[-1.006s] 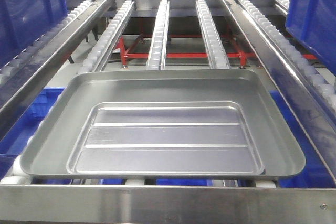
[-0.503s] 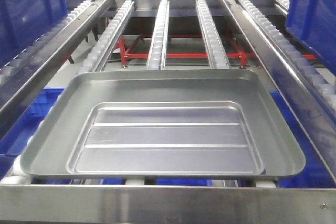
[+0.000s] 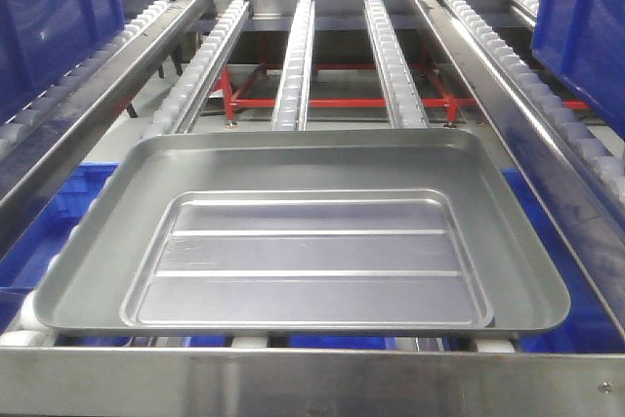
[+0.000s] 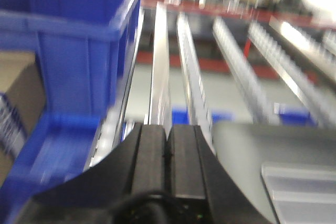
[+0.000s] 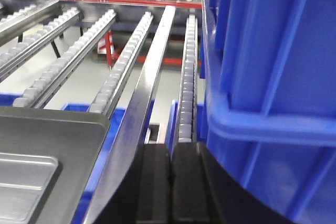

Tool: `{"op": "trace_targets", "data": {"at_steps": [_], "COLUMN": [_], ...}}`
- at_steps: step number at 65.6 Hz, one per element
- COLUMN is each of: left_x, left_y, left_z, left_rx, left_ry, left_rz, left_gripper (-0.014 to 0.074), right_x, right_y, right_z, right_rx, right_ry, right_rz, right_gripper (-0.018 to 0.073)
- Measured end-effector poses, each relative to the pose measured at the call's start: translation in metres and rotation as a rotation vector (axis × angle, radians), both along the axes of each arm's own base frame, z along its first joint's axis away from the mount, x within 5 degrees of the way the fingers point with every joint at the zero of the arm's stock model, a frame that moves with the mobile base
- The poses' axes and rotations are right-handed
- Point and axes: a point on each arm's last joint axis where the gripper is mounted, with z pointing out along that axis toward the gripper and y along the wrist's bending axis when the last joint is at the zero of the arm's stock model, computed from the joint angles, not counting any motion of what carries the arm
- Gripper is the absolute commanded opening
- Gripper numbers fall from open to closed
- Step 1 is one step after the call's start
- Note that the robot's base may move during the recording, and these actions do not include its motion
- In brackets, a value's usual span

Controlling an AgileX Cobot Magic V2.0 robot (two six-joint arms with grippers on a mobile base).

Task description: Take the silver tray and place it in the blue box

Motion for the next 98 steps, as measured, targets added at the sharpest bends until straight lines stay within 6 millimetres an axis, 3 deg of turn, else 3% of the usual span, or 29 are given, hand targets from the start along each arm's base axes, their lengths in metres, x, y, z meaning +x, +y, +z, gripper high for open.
{"op": "trace_targets", "data": {"at_steps": [6,17,24,35,51,64,78,90,98], "left_x": [0.002,0.025,0.05,0.079,0.115,0.127,0.122,0.12,0.125], "left_y": [0.0,-0.004,-0.009,-0.017,-0.029,-0.035,-0.056,-0.08,-0.106], "left_z": [0.024,0.047,0.045,0.029,0.007,-0.005,0.008,0.013,0.018], "left_rx": [0.024,0.083,0.086,0.059,-0.072,-0.135,-0.017,0.105,0.136], "left_ry": [0.184,0.577,0.783,0.966,1.058,1.118,1.175,1.151,1.132], "left_rz": [0.0,-0.007,-0.023,-0.044,-0.063,-0.064,-0.159,-0.02,-0.042], "left_gripper": [-0.0104,-0.0104,-0.0104,-0.0104,-0.0104,-0.0104,-0.0103,-0.0104,-0.0104], "right_x": [0.001,0.026,0.048,0.068,0.081,0.083,0.085,0.099,0.111], "right_y": [0.0,0.001,0.002,0.005,0.015,0.017,0.022,0.023,0.033], "right_z": [0.023,0.038,0.033,0.015,0.014,0.014,0.016,0.012,0.002], "right_rx": [-0.004,-0.006,-0.003,0.021,0.188,0.224,0.234,0.243,0.244], "right_ry": [0.147,0.453,0.656,0.862,0.844,0.85,0.928,0.988,1.028], "right_rz": [0.0,0.002,0.006,0.016,0.065,0.074,0.097,0.036,0.039], "right_gripper": [0.005,0.005,0.005,0.005,0.005,0.005,0.0057,0.0057,0.0057]}}
